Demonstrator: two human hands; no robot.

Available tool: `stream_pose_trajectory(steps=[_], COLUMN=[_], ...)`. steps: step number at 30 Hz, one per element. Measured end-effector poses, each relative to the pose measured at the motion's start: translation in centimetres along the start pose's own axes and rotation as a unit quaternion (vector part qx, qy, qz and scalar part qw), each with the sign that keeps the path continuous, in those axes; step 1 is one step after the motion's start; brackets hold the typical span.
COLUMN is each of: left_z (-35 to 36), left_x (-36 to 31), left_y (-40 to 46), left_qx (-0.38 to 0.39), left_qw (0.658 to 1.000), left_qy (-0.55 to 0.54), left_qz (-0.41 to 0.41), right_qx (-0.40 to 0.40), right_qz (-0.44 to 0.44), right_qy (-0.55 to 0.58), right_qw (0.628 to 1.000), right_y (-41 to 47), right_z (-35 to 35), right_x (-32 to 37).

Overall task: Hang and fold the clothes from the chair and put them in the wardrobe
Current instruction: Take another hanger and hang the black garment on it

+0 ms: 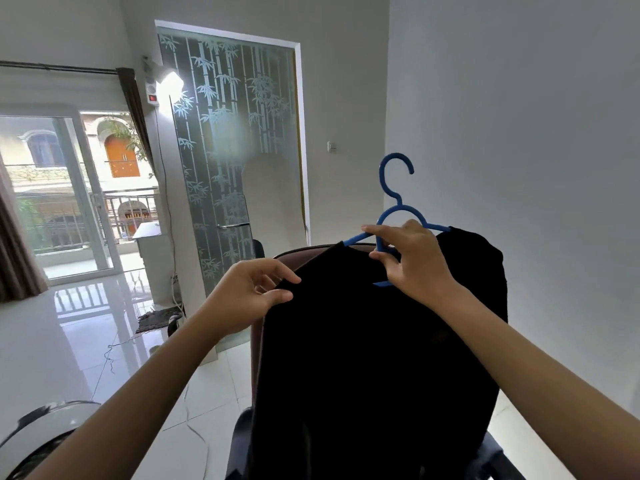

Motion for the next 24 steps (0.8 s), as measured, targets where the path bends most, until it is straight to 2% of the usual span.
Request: stream_pose_trajectory(steps=[4,8,12,16,24], left_z=[-1.0,-2.2,-3.4,-3.6,-2.4], left_x=[-1.2,-2.9,-4.4,-6.5,-13.5], left_y=[-0.5,-2.2,-4.5,-6.6,-8.2], left_qx=[-0.005,0.033,0.118,0.188,0.217], left_qw=[0.999,0.996,0.983,0.969,0.949], left_qy=[-0.028,-0.07,-0.127,-0.133,-0.2], left_qz=[0.018,0.048,0.056,0.09,0.113], right_qx=[-0.067,-0.098,-0.098,-0.096,-0.14], right_qz=[0.037,0.049,0.095,0.129,0.16], right_qy=[-0.028,-0.058,-0.089,-0.131,-0.236], right_qw=[0.997,0.992,0.987,0.978,0.948], right_y=[-1.1,-2.6,-4.7,-7.6,-12.4], right_z=[-1.7,-3.6,-5.7,-9.0,-18.2], right_x=[2.6,6.6,10.2,13.7,20.5])
Point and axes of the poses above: each hand's wrist, its own y-axis towards the middle knuckle, its own z-axis out of the palm, x = y × z, the point moved 3 cm from there along y, towards the middle knuckle
